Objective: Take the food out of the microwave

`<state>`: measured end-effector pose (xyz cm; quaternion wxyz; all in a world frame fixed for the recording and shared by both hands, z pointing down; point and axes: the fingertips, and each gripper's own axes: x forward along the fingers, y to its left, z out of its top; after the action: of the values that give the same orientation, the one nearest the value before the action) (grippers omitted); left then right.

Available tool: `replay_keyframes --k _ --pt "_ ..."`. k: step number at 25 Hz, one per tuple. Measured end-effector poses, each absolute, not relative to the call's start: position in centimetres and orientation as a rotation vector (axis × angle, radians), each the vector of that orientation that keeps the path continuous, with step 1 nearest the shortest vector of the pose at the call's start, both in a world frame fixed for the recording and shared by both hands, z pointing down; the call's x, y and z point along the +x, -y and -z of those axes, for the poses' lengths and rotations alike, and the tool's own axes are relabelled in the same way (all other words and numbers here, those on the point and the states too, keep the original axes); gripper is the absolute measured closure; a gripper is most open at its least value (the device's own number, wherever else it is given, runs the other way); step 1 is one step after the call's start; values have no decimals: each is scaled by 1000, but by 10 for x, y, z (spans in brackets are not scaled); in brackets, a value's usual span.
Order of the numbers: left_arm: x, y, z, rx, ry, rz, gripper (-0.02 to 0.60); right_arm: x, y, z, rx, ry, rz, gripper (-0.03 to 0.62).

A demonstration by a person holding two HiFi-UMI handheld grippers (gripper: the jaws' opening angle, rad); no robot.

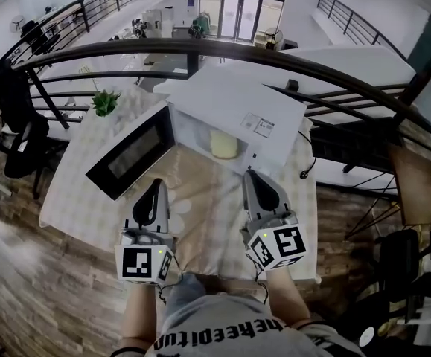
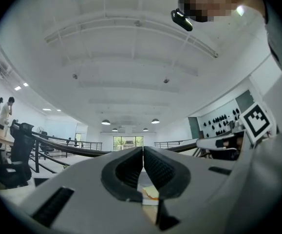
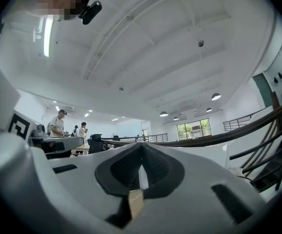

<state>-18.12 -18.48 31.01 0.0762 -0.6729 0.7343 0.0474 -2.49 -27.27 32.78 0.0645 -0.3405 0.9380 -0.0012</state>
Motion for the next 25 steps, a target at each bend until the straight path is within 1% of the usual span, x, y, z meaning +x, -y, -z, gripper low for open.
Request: replay_keyframes --k 3,8,13,17,18,20,25 --pt "-194 206 -322 -2023 -2177 -71 572 -33 285 -334 -1078 -2827 12 589" --pt "-200 244 -358 -2094 -2081 136 572 -43 301 -344 -1153 -2826 18 589" --pt "-185 285 -390 -2119 -1794 419 569 -49 308 -346 -1231 -2827 20 589" --pt "-180 312 -428 -2123 -1637 578 568 -55 316 -353 -1277 -2831 17 589" --pt "-176 317 -434 -2124 -1591 622 561 -56 318 -355 -1288 -2832 16 589" --pt "-170 327 -445 -2124 -1502 702 500 -59 321 -357 -1308 -2833 16 589" --pt "-166 349 -481 -2094 -1374 826 484 -63 329 -363 -1354 -2833 12 589"
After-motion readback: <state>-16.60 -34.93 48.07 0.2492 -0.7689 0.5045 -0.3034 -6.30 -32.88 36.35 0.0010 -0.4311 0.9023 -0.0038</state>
